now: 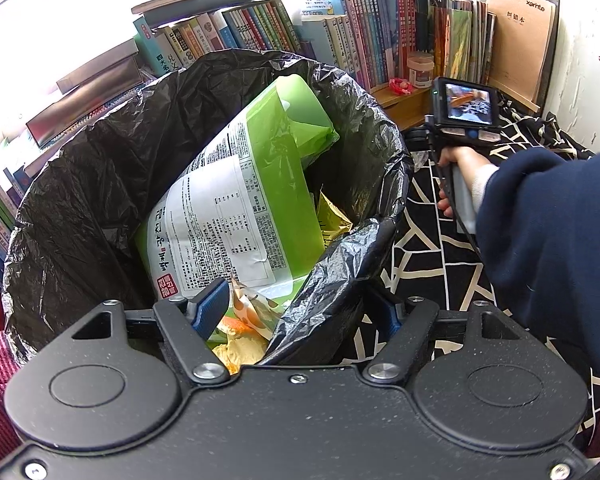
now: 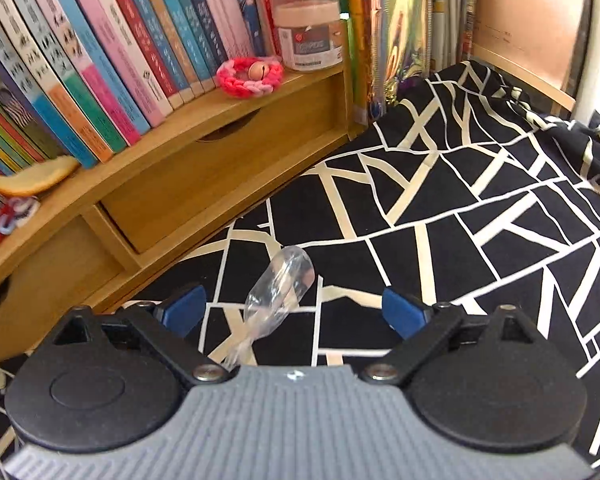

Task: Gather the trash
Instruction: 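Move the right gripper down to the clear plastic bag, then close the right gripper on the clear plastic bag, then lift the plastic bag with the right gripper and carry it over the bin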

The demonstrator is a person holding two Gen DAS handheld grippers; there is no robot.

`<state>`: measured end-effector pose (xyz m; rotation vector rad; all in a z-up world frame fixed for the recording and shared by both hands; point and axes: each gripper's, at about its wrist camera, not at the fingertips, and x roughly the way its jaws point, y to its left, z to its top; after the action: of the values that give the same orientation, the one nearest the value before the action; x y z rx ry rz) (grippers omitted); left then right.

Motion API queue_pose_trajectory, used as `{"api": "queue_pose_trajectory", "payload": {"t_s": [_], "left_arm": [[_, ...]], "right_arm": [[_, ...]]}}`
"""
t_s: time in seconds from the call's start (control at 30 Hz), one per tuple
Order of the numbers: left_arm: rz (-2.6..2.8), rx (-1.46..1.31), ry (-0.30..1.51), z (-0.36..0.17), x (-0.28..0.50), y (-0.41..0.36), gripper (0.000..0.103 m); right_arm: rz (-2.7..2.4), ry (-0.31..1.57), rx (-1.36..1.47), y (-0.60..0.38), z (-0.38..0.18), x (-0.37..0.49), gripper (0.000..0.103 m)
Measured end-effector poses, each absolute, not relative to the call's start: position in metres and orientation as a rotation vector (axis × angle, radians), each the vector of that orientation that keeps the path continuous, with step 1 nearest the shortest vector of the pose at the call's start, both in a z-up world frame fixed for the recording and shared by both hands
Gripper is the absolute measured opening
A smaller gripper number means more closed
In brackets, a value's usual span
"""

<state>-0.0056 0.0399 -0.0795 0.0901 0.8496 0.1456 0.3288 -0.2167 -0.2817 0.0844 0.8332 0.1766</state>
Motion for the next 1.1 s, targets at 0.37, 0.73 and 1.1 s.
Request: {"api": "queue_pose_trajectory", "payload": {"t_s": [0.37,0.73,1.1], "left_arm": [[0.146,0.092,0.849,-0.079,-0.005,0.04,0.073],[0.147,0.088,0.85,-0.079,-0.005,0.04,0.073],[0.145,0.087,0.851,-0.08,-0.004,0.041,0.073]], "right_arm": [[0.175,0.878,-0.046,-0.197,-0.297,0.339,0.085],[0.232,0.872,-0.065,-0.197,-0.281,0.329,0.029],[0.308,0.806,-0.053,-0.209,-0.231,0.296,0.028]]}}
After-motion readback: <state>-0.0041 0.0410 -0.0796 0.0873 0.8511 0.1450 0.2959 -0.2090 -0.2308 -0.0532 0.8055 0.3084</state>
